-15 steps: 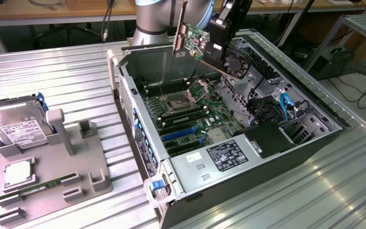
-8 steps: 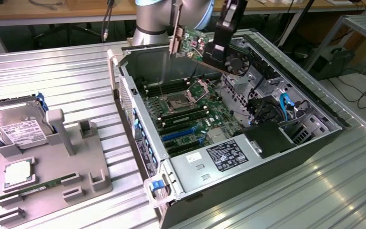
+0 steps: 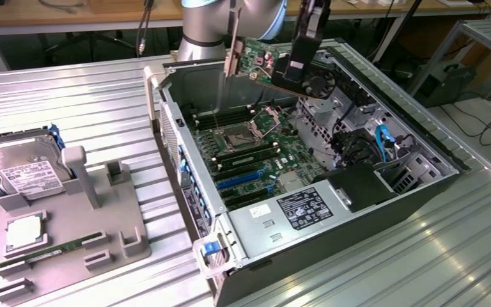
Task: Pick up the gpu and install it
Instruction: 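Insert the gpu into the slot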
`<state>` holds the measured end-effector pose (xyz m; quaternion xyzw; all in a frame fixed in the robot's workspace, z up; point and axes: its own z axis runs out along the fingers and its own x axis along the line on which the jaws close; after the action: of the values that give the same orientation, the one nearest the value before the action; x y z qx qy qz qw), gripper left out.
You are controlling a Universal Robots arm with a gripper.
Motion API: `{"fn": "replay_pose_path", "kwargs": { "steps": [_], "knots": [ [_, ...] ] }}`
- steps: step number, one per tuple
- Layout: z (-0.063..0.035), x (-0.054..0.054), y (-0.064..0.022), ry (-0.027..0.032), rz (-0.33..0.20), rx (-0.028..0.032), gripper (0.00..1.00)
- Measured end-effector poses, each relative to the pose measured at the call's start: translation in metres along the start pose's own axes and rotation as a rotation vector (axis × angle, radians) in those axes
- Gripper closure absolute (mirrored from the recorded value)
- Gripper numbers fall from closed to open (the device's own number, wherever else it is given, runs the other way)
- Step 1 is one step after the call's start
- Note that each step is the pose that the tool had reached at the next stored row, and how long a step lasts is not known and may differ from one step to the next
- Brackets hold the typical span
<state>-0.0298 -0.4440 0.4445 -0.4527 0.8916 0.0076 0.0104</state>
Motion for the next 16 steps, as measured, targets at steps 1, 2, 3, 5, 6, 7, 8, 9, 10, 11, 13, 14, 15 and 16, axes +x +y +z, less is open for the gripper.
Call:
{"fn": "replay_pose_path", "kwargs": {
  "steps": [1, 2, 3, 5, 6, 7, 8, 9, 10, 11, 13, 14, 15, 16],
  "knots": [
    [0.0000, 0.0000, 0.0000, 0.0001, -0.017, -0.0004, 0.73],
    [0.0000, 0.0000, 0.0000, 0.0002, -0.041, -0.0010, 0.73],
    [0.0000, 0.0000, 0.0000, 0.0003, -0.064, -0.0016, 0.73],
    [0.0000, 0.0000, 0.0000, 0.0004, -0.103, -0.0026, 0.73],
    [0.0000, 0.0000, 0.0000, 0.0005, -0.125, -0.0031, 0.73],
    [0.0000, 0.0000, 0.0000, 0.0006, -0.139, -0.0035, 0.73],
    [0.0000, 0.0000, 0.0000, 0.0007, -0.164, -0.0042, 0.73],
    [0.0000, 0.0000, 0.0000, 0.0008, -0.180, -0.0046, 0.73],
    [0.0001, 0.0000, 0.0000, 0.0008, -0.198, -0.0050, 0.73],
    [0.0000, 0.0000, 0.0000, 0.0010, -0.216, -0.0054, 0.73],
    [0.0001, 0.0000, 0.0000, 0.0012, -0.251, -0.0063, 0.73],
    [0.0000, 0.0000, 0.0000, 0.0013, -0.267, -0.0067, 0.73],
    [0.0001, 0.0000, 0.0000, 0.0013, -0.286, -0.0072, 0.73],
    [0.0001, 0.0000, 0.0000, 0.0013, -0.303, -0.0077, 0.73]
  ]
}}
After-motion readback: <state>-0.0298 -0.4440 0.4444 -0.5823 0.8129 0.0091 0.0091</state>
